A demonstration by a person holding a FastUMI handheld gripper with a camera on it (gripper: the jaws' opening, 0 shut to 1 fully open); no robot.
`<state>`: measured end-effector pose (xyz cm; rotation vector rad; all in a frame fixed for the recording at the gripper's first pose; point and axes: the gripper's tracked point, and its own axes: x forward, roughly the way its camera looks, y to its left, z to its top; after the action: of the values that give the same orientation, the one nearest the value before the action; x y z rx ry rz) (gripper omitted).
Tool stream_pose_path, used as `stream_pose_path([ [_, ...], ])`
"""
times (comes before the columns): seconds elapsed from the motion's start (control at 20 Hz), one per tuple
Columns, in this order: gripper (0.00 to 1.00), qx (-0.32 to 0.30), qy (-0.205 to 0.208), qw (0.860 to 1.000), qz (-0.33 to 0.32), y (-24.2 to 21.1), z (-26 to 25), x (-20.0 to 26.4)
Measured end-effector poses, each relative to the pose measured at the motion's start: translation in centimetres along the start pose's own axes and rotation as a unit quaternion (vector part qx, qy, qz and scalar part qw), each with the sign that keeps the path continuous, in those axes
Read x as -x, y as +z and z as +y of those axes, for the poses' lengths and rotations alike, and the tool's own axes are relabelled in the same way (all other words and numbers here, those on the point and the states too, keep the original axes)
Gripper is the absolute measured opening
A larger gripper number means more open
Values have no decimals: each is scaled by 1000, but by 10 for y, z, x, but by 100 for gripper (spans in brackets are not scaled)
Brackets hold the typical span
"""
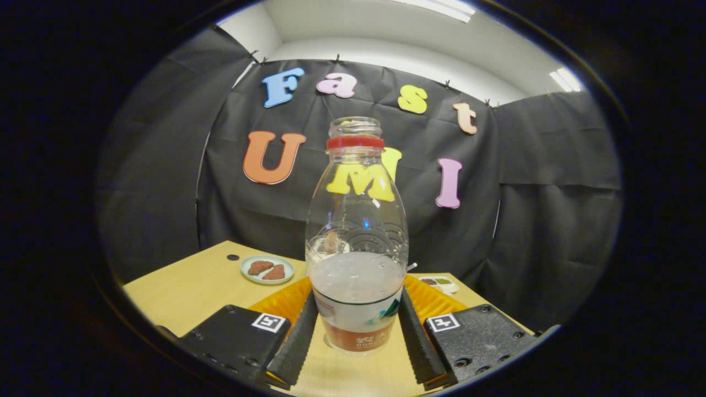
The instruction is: Take the bottle from table, then pour the juice into the cup, finally place the bottle on the coaster
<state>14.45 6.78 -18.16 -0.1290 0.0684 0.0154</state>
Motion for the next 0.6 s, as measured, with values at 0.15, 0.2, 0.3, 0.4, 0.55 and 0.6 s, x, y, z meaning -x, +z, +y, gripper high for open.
stream_pose_path([
  [0.15, 79, 3, -3, 1000, 4, -18, -1, -20],
  [0.2, 79, 9, -6, 1000, 6, -25, -1, -27],
  [0.3, 79, 8, -2, 1000, 11, -39, 1, -43],
  [0.4, 79, 1, -2, 1000, 16, -49, -1, -57],
  [0.55, 79, -1, -7, 1000, 31, -69, -2, -81],
  [0.6, 79, -6, -4, 999, 37, -76, 1, -88],
])
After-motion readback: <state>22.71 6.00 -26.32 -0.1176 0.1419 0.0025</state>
